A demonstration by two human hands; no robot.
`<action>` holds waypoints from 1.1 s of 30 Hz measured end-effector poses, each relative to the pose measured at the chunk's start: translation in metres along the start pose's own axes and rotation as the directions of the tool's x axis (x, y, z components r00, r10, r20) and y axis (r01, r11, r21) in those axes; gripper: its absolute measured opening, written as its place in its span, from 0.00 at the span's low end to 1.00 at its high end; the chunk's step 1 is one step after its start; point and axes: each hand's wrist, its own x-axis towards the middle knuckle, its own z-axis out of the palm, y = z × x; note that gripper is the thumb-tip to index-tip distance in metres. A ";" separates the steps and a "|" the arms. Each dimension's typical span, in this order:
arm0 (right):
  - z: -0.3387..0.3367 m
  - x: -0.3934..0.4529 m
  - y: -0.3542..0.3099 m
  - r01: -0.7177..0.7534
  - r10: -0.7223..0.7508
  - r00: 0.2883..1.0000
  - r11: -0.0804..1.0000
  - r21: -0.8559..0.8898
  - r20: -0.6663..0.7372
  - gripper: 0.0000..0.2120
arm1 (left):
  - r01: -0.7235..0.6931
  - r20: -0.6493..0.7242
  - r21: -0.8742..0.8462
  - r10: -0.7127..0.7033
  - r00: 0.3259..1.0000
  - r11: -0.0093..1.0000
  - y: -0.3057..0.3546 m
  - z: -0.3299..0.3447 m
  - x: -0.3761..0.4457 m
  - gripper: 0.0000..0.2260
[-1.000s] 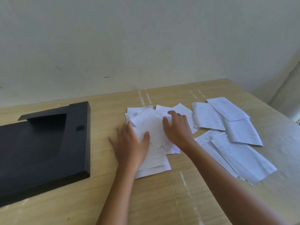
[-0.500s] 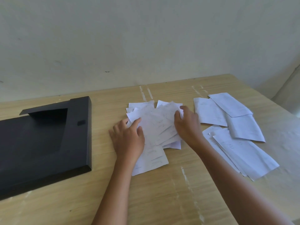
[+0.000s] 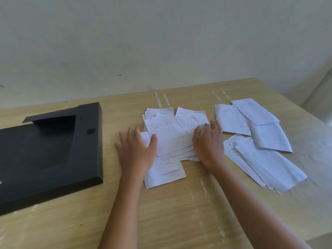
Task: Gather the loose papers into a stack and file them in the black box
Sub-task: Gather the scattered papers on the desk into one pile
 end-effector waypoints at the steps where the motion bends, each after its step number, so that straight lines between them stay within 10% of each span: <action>1: -0.001 -0.001 0.003 0.006 -0.005 1.000 1.000 -0.021 0.009 0.17 | 0.006 0.007 0.046 -0.006 1.000 0.999 -0.004 0.000 -0.003 0.31; 13: -0.031 -0.027 0.007 0.167 -0.162 0.984 0.984 -0.056 0.077 0.15 | -0.012 -0.063 0.059 0.016 0.998 0.998 0.018 -0.005 -0.028 0.23; 17: -0.065 -0.036 0.032 0.224 -0.227 0.974 0.970 -0.093 -0.025 0.18 | -0.260 -0.279 0.042 0.261 0.924 0.965 0.060 -0.016 -0.056 0.21; 21: -0.103 -0.035 0.083 0.165 -0.181 0.976 0.977 -0.132 -0.120 0.17 | -0.405 -0.167 -0.038 0.394 0.904 0.913 0.114 -0.004 -0.108 0.12; 27: -0.146 -0.047 0.153 -0.044 0.014 0.988 0.980 -0.192 -0.154 0.21 | -0.248 0.113 0.015 0.245 0.963 0.969 0.166 0.036 -0.138 0.22; 33: -0.142 -0.054 0.160 -0.032 -0.005 0.991 0.962 -0.270 -0.133 0.23 | -0.111 0.075 0.100 0.103 0.992 0.989 0.210 0.065 -0.144 0.34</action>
